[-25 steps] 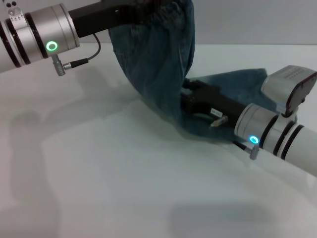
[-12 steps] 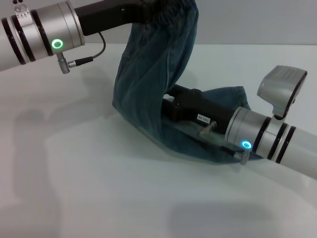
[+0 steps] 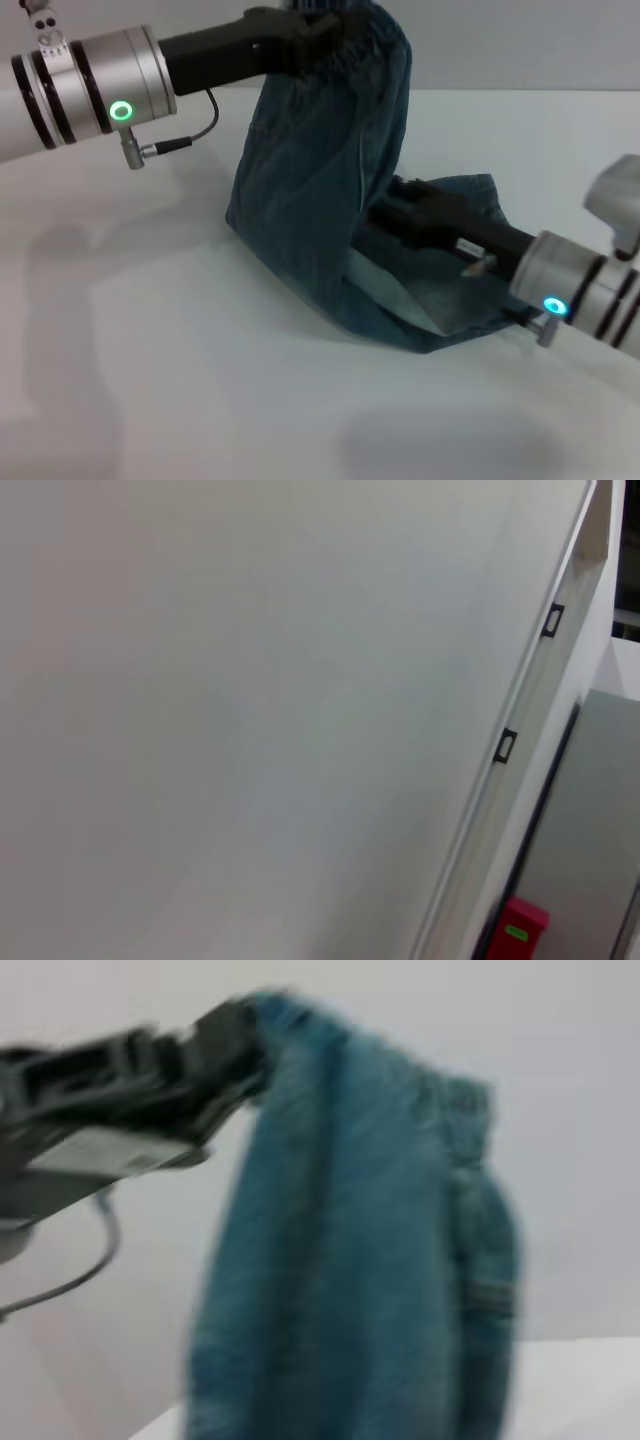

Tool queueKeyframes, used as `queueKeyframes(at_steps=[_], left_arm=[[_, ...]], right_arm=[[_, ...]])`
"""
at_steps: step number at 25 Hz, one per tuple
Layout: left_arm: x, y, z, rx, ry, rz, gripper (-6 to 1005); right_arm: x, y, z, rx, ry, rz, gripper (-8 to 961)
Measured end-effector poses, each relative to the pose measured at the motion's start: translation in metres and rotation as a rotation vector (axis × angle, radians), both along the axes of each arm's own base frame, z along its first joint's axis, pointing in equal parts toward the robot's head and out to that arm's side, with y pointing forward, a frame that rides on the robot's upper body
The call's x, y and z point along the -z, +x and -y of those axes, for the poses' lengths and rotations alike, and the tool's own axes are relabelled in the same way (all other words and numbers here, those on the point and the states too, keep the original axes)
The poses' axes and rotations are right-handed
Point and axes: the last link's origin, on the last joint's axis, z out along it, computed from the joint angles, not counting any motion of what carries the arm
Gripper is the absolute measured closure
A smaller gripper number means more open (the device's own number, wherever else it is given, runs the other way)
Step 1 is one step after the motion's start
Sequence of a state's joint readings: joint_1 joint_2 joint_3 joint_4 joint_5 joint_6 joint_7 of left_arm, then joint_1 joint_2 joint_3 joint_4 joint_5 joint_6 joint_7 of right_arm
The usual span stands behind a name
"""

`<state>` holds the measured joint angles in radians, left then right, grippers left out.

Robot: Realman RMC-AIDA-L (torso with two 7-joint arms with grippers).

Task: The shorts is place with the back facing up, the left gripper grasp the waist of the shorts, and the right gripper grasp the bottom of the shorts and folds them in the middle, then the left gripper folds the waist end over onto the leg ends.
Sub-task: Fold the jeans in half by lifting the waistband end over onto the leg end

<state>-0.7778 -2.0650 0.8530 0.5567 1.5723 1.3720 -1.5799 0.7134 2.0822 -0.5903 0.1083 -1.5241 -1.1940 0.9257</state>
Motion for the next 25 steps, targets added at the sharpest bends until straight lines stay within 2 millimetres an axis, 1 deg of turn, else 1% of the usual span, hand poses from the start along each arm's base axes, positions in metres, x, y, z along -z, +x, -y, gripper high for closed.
queueKeyframes(at_steps=[4, 8, 12, 16, 20, 25], left_arm=[[0.007, -0.002, 0.004, -0.002, -0.028, -0.005, 962], [0.011, 0.001, 0.007, 0.011, -0.048, 0.000, 961], [0.019, 0.008, 0.011, 0.040, -0.074, -0.007, 961], [0.024, 0.014, 0.012, 0.059, -0.086, -0.013, 961], [0.031, 0.020, 0.012, 0.067, -0.094, -0.026, 961], [0.046, 0.024, 0.011, 0.056, -0.099, -0.066, 961]], right_arm=[[-0.019, 0.026, 0.005, 0.055, 0.078, -0.004, 426], [-0.042, 0.046, 0.002, 0.121, 0.187, -0.010, 426], [-0.067, 0.062, -0.003, 0.175, 0.296, -0.011, 426], [-0.087, 0.075, -0.007, 0.239, 0.392, -0.034, 426], [-0.098, 0.082, -0.008, 0.267, 0.443, -0.039, 426], [-0.103, 0.086, -0.006, 0.275, 0.460, -0.034, 426]])
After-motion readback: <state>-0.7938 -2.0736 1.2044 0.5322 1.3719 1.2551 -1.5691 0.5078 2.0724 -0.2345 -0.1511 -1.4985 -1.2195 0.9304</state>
